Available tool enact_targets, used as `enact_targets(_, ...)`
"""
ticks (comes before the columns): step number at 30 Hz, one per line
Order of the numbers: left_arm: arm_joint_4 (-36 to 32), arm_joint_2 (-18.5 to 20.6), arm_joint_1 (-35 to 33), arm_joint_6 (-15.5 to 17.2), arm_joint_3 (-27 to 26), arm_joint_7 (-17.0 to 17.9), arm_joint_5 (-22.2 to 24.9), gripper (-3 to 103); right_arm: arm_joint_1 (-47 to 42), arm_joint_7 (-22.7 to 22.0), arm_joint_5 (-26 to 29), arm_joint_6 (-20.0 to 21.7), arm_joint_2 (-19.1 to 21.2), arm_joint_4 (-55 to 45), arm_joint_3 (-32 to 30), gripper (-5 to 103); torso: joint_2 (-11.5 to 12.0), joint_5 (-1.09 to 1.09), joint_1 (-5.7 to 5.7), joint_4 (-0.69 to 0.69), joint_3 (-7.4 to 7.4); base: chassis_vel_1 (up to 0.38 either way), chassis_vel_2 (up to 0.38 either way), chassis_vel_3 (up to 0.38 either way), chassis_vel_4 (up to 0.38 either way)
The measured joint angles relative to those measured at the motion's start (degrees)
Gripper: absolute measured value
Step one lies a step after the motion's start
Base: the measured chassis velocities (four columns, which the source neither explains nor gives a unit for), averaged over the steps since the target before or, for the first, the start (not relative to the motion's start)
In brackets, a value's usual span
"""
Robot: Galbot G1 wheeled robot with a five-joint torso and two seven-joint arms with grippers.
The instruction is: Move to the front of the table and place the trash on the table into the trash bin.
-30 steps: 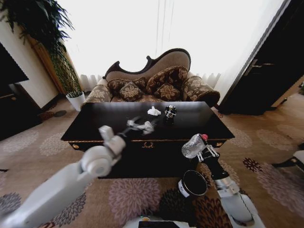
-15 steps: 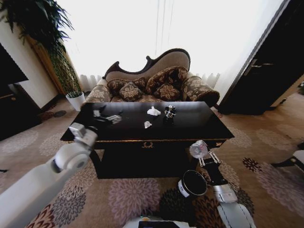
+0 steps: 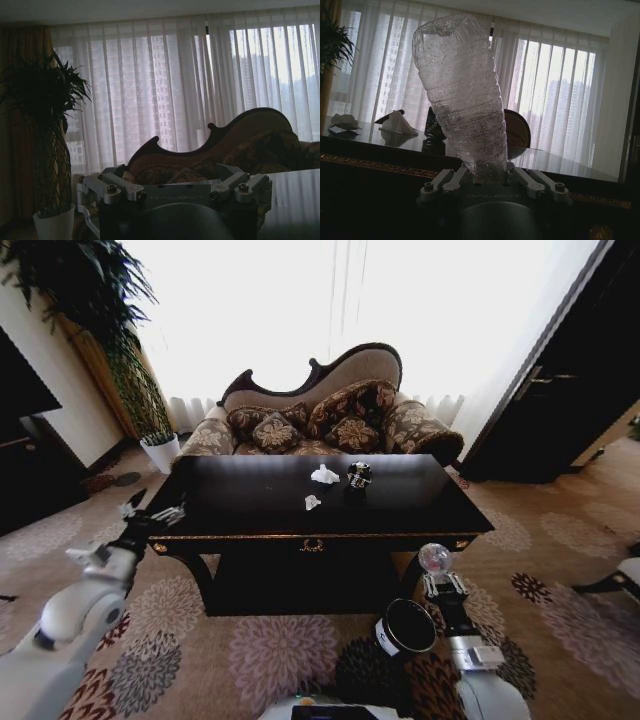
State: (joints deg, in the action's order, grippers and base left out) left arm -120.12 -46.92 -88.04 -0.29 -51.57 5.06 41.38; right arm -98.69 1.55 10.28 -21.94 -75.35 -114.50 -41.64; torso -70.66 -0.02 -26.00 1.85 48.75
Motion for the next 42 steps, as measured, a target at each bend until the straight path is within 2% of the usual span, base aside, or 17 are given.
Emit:
enact_targets(3, -0.7, -2.5, -1.0, -2.0, -0.7, -2.1, -1.9, 100, 0.3, 0.1, 4.2, 1.9, 0.0, 1.5, 0.8, 25, 0.0, 0.00, 0.00, 0.01, 0.00, 0.000, 0.000, 0.000, 0.000)
enact_targets(10, -1.9, -3.9, -1.0, -3.0, 3.4, -4.4, -3.8, 100, 1.8, 0.3, 4.8, 2.4, 0.2, 6.1, 2.6, 25, 0.0, 0.02, 0.00, 0.02, 0.00, 0.000, 0.000, 0.000, 0.000)
enact_targets(16, -3.7, -4.2, 0.3, -3.2, 8.8, -4.7, -5.9, 100, 5.6, 0.3, 4.6, 3.1, 0.9, 11.9, 4.7, 25, 0.0, 0.01, -0.01, 0.03, 0.01, 0.000, 0.000, 0.000, 0.000)
enact_targets(22, -6.8, -8.4, -1.7, -3.1, 10.3, -4.4, -8.8, 100, 9.1, 0.3, 4.6, 4.1, 1.2, 17.8, 6.8, 25, 0.0, 0.02, -0.01, 0.01, 0.01, 0.000, 0.000, 0.000, 0.000)
enact_targets(24, -7.7, -10.5, -4.2, -3.7, 9.4, -4.5, -10.1, 100, 10.3, 0.5, 4.4, 4.4, 0.8, 20.2, 8.1, 25, 0.0, 0.00, -0.01, 0.01, 0.01, 0.000, 0.000, 0.000, 0.000)
enact_targets(31, -7.7, -10.8, -5.8, -4.3, 6.7, -4.8, -9.8, 100, 11.2, 0.7, 3.3, 4.3, 0.1, 22.4, 8.8, 25, 0.0, 0.01, 0.00, 0.00, 0.01, 0.000, 0.000, 0.000, 0.000)
enact_targets(35, -7.6, -10.9, -8.2, -4.7, 2.4, -5.2, -7.5, 100, 12.7, 1.0, 2.6, 2.5, -0.2, 28.7, 8.7, 25, 0.0, 0.01, -0.01, 0.02, 0.01, 0.000, 0.000, 0.000, 0.000)
enact_targets(42, -7.7, -11.7, -10.2, -4.9, -0.1, -5.7, -6.0, 100, 15.8, 1.4, 3.1, 1.7, 0.2, 34.4, 8.9, 25, 0.0, 0.01, 0.00, 0.00, 0.01, 0.000, 0.000, 0.000, 0.000)
